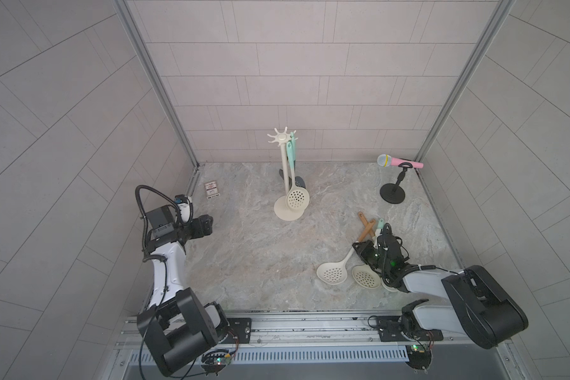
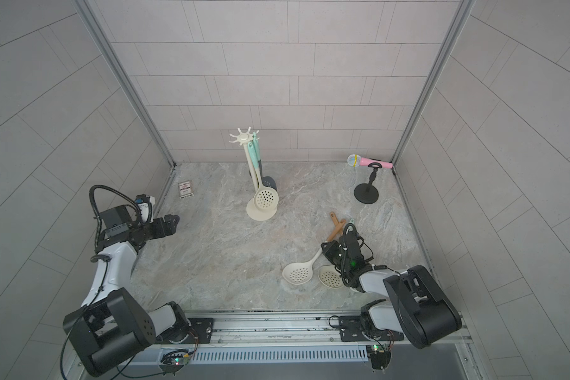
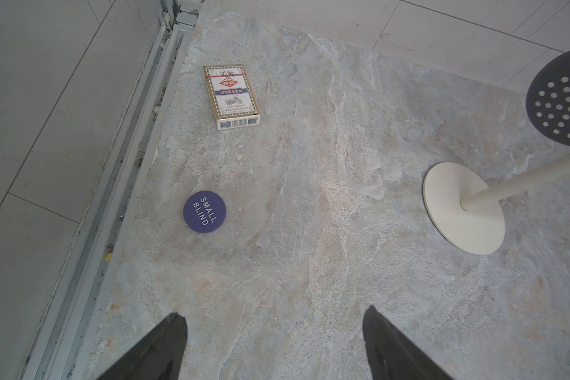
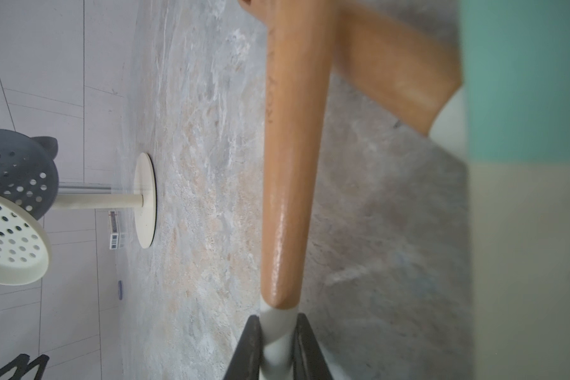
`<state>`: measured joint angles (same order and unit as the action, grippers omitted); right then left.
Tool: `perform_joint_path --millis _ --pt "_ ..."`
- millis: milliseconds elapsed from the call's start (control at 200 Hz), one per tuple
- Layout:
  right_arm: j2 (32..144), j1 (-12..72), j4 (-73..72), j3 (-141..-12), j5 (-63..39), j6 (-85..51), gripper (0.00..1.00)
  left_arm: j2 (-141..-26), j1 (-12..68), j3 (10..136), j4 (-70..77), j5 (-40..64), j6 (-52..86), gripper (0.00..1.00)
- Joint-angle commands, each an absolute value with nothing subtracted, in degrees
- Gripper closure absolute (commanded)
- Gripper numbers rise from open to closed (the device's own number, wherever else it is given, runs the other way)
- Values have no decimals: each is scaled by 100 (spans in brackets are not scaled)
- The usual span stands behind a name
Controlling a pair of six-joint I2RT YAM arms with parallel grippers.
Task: Hang the skimmer on the kitchen utensil rack
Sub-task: Pick up the skimmer from the center of the board, then hang the skimmer on the rack.
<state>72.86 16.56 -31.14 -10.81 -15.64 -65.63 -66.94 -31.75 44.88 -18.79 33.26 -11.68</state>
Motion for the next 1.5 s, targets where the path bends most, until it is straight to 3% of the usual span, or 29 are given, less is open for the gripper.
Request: perform_joint_path --millis 0,215,325,495,665,861,1496 --pt "6674 1670 -2174 -1301 -1479 -6131 92 -6739 -3211 4516 -1995 3601 -1402 10" --pt "4644 1662 -637 -2051 -1321 -5348 96 -6771 -3214 4497 -1995 3795 -1469 10" --pt "4426 1670 -235 -2784 -1784 -4972 99 -6864 -3211 4512 -2017 3967 -1493 9" --pt "5251 1910 -709 -3774 -3161 -4977 100 -7062 -3217 4648 -2255 4369 -1704 6" --pt "5860 3069 31 -5051 -2702 -4010 100 -7178 -3210 4825 -2403 4580 -1749 5" --pt "6823 3765 -72 -6140 -2989 -3731 100 -7147 -3217 4852 -2404 4660 -1753 5" --pt "8675 4210 -562 -7817 -3717 -3665 100 -7338 -3217 4968 -2645 4570 -1753 4"
